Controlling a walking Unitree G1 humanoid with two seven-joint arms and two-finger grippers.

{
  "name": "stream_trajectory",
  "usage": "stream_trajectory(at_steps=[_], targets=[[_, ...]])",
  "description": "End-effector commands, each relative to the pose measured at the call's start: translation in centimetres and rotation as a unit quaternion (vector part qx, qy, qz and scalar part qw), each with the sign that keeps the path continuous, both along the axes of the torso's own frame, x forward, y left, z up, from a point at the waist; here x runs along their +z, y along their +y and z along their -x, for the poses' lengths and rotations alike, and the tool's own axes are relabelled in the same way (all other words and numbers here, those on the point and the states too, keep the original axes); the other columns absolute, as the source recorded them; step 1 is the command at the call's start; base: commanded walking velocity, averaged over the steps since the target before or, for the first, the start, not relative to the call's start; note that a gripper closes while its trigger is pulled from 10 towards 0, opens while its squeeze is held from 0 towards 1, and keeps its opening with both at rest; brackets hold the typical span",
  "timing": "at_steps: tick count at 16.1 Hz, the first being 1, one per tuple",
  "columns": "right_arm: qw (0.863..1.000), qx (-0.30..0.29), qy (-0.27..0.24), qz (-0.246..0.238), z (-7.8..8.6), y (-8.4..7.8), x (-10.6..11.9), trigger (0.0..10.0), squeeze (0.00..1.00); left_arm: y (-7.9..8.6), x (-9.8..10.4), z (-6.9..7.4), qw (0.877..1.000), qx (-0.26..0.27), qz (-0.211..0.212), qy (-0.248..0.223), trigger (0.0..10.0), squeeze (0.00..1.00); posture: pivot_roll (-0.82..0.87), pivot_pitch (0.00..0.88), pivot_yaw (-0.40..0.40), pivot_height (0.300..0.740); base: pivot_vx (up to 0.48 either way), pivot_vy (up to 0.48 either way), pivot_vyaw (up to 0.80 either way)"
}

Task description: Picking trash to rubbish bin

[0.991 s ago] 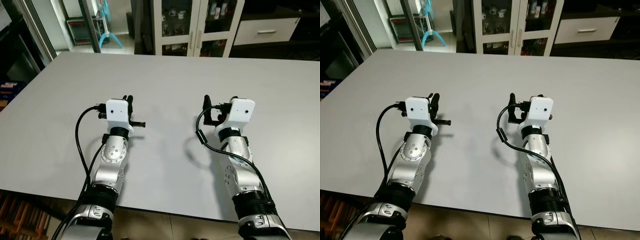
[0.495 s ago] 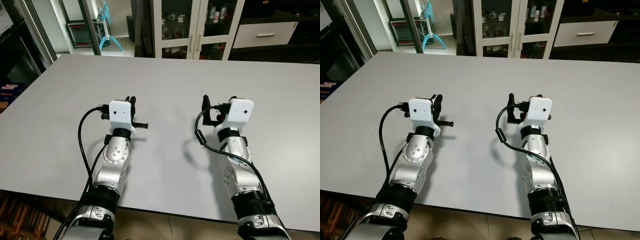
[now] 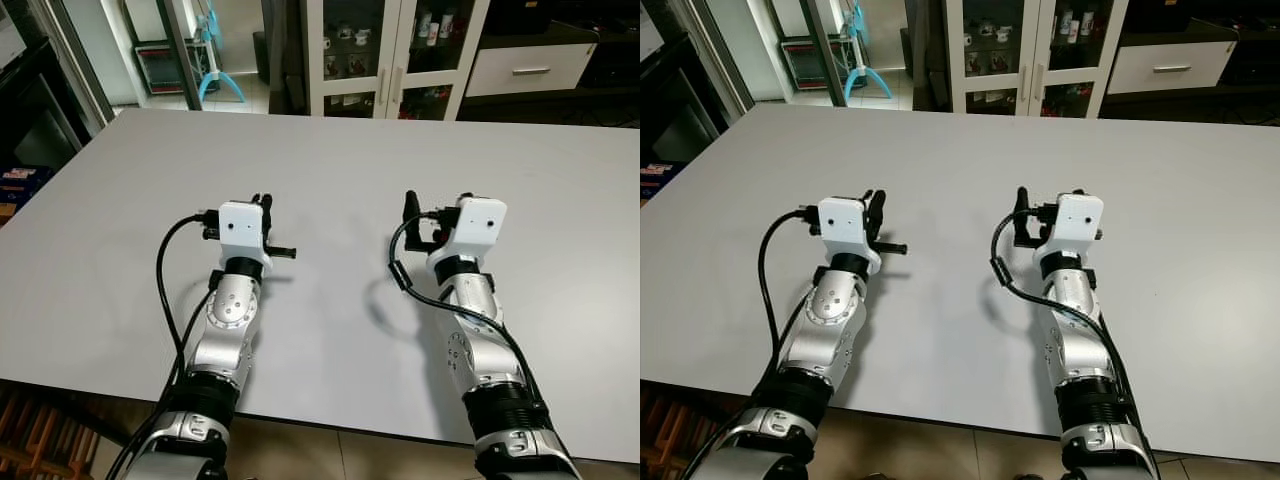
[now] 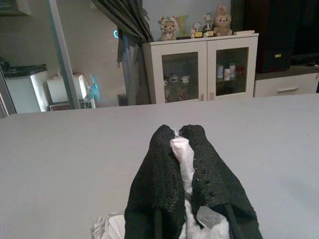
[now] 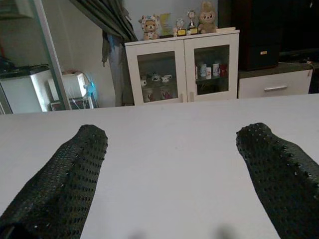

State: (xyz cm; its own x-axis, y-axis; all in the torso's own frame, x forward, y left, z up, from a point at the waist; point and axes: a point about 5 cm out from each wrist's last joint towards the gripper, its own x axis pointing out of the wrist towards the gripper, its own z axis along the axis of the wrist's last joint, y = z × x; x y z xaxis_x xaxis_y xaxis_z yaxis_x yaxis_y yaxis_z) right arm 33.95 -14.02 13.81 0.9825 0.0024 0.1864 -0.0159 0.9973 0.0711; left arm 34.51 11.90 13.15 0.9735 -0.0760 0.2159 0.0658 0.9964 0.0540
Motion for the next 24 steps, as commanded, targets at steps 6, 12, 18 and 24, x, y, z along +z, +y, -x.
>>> stream_trajectory(at_steps=[6, 12, 18, 24], targets=[[1.0, 0.023, 0.001, 0.006, -0.48, 0.64, 0.25, 10.0, 0.0, -0.18, 0.91, -0.44, 1.0, 0.006, -0.003, -0.015, 10.0, 0.0, -0.03, 0.027, 0.03, 0.74, 0.0, 0.0, 0.0], [1.0, 0.029, 0.0, 0.009, -0.66, 0.71, 0.41, 10.0, 0.0, -0.49, 0.97, -0.48, 1.0, 0.004, 0.002, -0.016, 10.0, 0.0, -0.03, 0.027, 0.02, 0.74, 0.0, 0.0, 0.0], [0.999, 0.031, 0.002, 0.009, -0.66, 0.83, 0.34, 10.0, 0.0, -0.53, 0.88, -0.43, 1.0, 0.003, 0.002, -0.015, 10.0, 0.0, -0.03, 0.033, 0.021, 0.74, -0.317, 0.0, 0.0], [0.999, 0.03, 0.004, 0.011, -0.64, 0.85, 0.23, 10.0, 0.0, -0.53, 0.8, -0.43, 1.0, 0.002, 0.0, -0.012, 10.0, 0.0, -0.03, 0.036, 0.026, 0.74, -0.319, 0.0, 0.0]])
